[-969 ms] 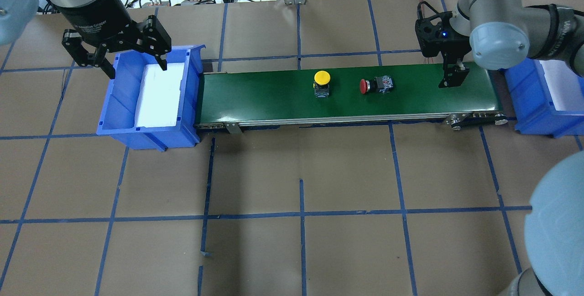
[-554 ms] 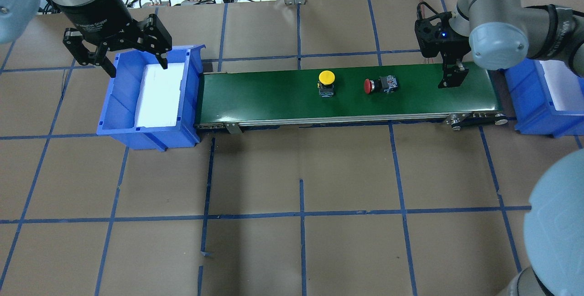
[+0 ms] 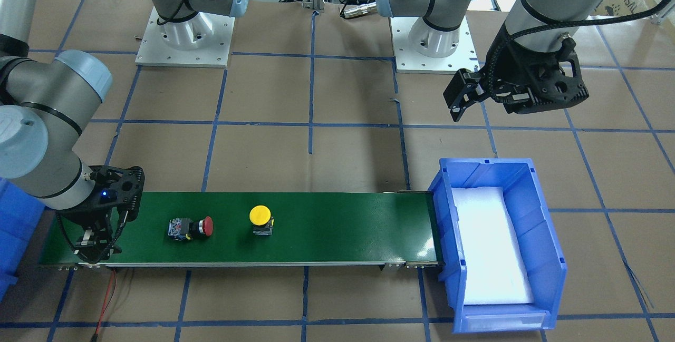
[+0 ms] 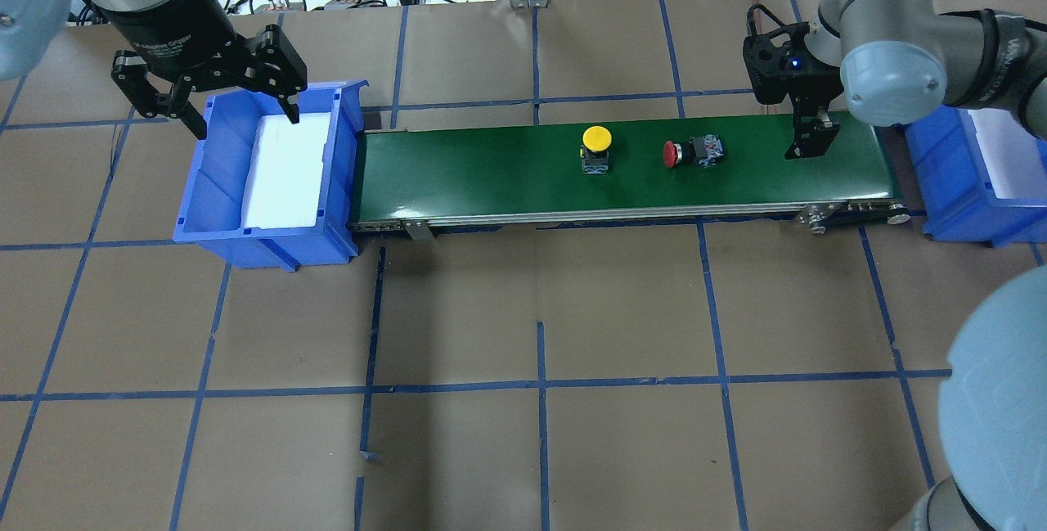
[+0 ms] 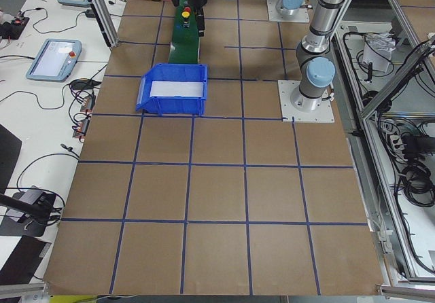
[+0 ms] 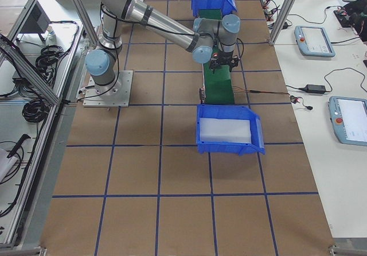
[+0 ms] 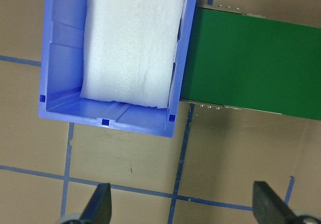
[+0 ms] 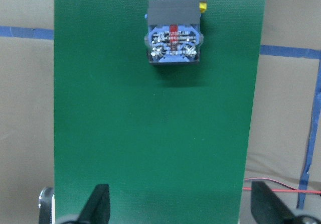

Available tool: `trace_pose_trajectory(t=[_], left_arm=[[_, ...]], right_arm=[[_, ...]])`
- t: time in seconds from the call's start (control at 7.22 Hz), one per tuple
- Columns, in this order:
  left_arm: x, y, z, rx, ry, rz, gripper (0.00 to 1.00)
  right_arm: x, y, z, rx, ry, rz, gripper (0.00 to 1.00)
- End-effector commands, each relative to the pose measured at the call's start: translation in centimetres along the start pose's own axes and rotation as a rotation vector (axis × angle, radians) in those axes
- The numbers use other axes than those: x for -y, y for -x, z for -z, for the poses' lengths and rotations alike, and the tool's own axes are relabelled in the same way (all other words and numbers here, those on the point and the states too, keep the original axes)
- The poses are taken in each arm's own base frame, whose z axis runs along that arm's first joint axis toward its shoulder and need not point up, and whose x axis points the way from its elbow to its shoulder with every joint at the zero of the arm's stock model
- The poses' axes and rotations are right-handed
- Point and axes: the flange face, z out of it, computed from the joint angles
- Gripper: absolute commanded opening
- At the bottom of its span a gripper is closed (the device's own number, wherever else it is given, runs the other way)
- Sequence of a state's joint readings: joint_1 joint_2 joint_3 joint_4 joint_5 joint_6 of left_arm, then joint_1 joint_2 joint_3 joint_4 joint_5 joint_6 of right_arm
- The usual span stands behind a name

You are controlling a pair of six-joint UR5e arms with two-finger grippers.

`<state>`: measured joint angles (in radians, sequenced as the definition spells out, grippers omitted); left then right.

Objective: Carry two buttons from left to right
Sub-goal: 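Hold the right gripper open over the belt as the buttons approach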

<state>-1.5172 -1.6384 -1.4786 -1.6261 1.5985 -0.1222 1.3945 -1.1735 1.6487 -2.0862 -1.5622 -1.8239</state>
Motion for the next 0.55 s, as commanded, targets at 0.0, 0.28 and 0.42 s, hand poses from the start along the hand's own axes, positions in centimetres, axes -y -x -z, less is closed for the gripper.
trace_pose_trajectory(t=[0.0, 0.28, 0.42], left_arm=[[-0.1, 0.0, 0.0, 0.0, 0.002, -0.001, 1.0], [0.0, 0.0, -0.1, 0.0, 0.002, -0.001, 1.0], [-0.1, -0.1, 0.0, 0.0, 0.002, -0.002, 1.0]], right_arm=[[0.4, 0.0, 0.3, -0.005, -0.001, -0.014, 0.98], [1.4, 0.5, -0.4, 0.003, -0.005, -0.029, 0.99], [1.7, 0.5, -0.5, 0.001, -0.005, -0.025, 0.99]])
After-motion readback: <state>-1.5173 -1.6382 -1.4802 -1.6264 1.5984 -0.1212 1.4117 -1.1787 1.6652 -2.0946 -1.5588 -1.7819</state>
